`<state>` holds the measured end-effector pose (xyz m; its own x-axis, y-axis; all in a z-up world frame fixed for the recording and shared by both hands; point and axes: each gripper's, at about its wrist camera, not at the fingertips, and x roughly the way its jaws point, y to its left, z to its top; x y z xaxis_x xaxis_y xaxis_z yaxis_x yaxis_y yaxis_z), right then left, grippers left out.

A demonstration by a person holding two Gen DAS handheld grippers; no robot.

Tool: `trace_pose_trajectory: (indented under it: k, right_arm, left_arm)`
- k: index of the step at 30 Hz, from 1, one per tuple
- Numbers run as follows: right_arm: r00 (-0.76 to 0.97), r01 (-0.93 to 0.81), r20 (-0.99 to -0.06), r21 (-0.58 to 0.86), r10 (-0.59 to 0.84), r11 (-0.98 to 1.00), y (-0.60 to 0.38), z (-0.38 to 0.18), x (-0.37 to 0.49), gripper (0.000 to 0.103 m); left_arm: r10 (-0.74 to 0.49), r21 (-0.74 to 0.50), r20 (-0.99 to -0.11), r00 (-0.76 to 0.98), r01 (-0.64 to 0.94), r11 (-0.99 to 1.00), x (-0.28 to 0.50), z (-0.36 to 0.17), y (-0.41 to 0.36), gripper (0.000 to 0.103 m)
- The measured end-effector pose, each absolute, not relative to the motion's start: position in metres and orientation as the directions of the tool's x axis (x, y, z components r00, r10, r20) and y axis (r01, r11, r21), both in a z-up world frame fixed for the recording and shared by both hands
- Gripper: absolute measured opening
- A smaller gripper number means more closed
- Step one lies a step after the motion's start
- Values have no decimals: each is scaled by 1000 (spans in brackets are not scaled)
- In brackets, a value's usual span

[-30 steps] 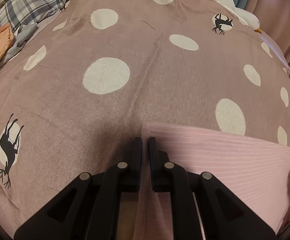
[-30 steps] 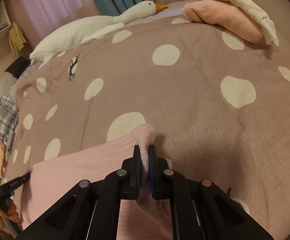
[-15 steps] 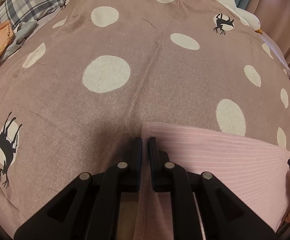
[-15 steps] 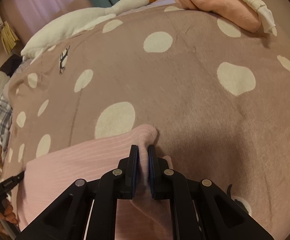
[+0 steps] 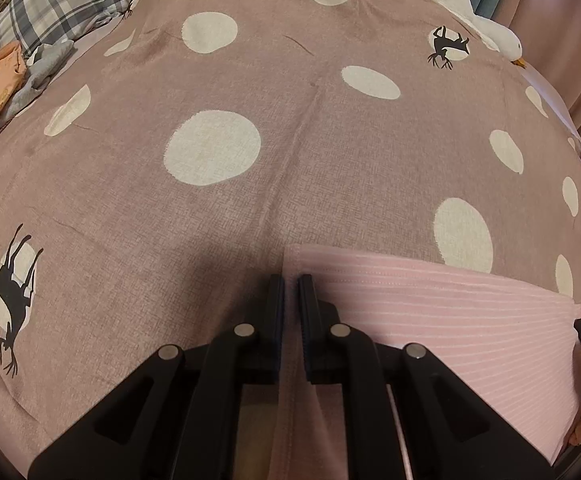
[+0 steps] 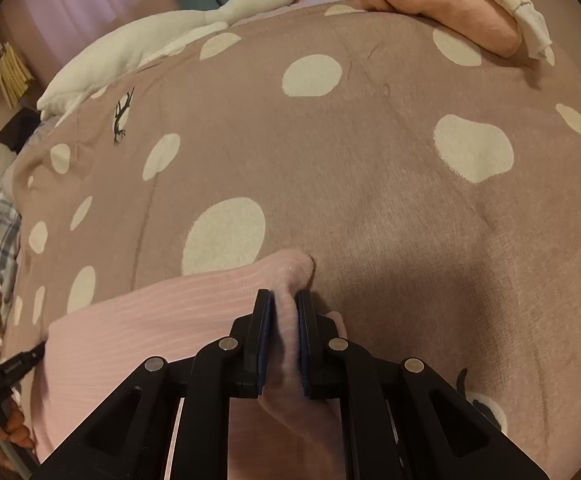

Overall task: Fold small clothes
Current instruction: 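Open both grippers and release the sweater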

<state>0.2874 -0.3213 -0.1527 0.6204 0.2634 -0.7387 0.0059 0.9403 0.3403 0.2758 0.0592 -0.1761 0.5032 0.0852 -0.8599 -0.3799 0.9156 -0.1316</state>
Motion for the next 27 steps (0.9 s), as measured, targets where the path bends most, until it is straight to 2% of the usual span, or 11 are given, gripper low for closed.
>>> trace_pose_trajectory:
  k: [7,9,11,13,16,18,20,21,23,27]
  right_arm:
    - [618,7,-741,339,262,941,-321,-153,288,8]
    - [619,8,-742,334,257,943,-320,-153,288,8]
    - [620,7,-744,323,250,946,-319,-152,287,9]
    - [621,3,-743,320,249,947,-318,-152,288,14]
    - [625,-17,-739,308,250,951,-314,-150,288,30]
    - [633,-13,-739,286,229,958,-311,-147,286,36]
    - [656,-6,-731,242,186,970,-306,-138,280,42]
    - [668,-7,-724,229,175,973,-304,-134,277,45]
    - [699,-12,-699,205,155,979,-300,-123,268,62]
    - [762,-37,-632,178,144,983,-295,-95,237,68]
  left_arm:
    - [67,-148,-864,499,-380,913,276,-175,62,10]
    - [55,-162,-865,498,-381,911,274,-173,64,13]
    - [49,-171,-867,496,-389,905,270,-169,67,23]
    - [58,-169,-866,497,-399,901,262,-163,70,24]
    - [52,-191,-853,520,-402,896,245,-149,77,23]
    - [52,-211,-837,545,-408,888,230,-137,82,33]
    - [53,-231,-818,572,-412,881,210,-124,85,61]
    - [54,-241,-805,591,-409,880,198,-116,87,66]
    - [64,-240,-783,619,-396,886,177,-102,87,74]
    - [72,-239,-750,657,-372,897,135,-79,87,83]
